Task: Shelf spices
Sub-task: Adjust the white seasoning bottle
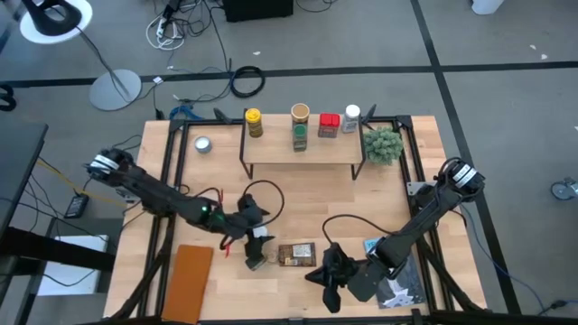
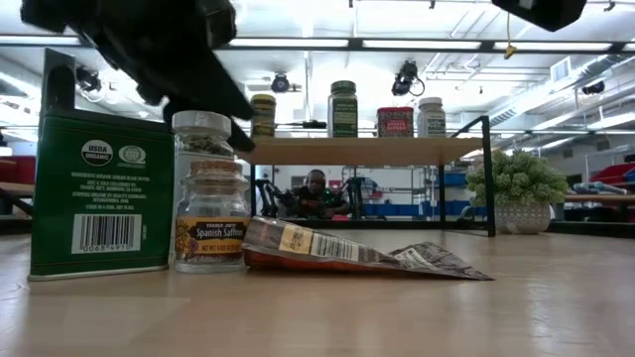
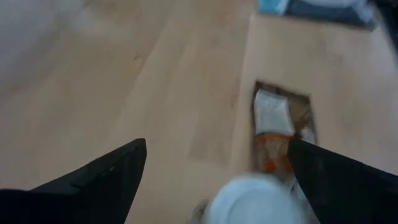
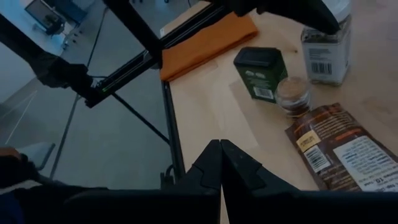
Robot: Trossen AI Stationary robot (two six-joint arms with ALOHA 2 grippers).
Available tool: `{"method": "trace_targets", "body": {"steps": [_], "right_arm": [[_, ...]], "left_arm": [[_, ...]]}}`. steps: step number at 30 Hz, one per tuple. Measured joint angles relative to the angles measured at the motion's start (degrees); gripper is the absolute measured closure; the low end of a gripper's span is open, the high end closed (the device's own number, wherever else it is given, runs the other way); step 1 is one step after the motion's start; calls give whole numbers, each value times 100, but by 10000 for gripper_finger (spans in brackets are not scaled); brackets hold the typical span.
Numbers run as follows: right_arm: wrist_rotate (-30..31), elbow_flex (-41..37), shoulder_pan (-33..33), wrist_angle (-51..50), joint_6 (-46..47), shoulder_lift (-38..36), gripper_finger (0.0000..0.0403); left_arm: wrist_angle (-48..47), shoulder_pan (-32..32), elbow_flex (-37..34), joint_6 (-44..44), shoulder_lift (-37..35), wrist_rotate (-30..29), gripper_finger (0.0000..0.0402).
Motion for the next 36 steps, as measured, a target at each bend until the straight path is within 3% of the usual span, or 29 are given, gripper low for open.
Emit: {"method": "trace_targets", "body": {"steps": [3, 8, 19, 26, 36], "right_arm": [[71, 0, -93, 0, -5, 0, 401], [87, 0, -354, 38, -17, 0, 402], [-108, 189, -756, 655, -838, 143, 402], [-754, 1594, -1149, 554, -2110, 1278, 403], [-861, 3580, -1643, -1768, -2378, 2555, 403]], "left_arm": [[-662, -5, 101, -118, -346, -187, 5], [-849, -91, 125, 52, -937, -381, 5], [-3645, -200, 109, -732, -1797, -537, 5], [-3370, -225, -74, -701, -1689, -484, 5], [-2440, -247, -642, -736, -1432, -104, 5]]}}
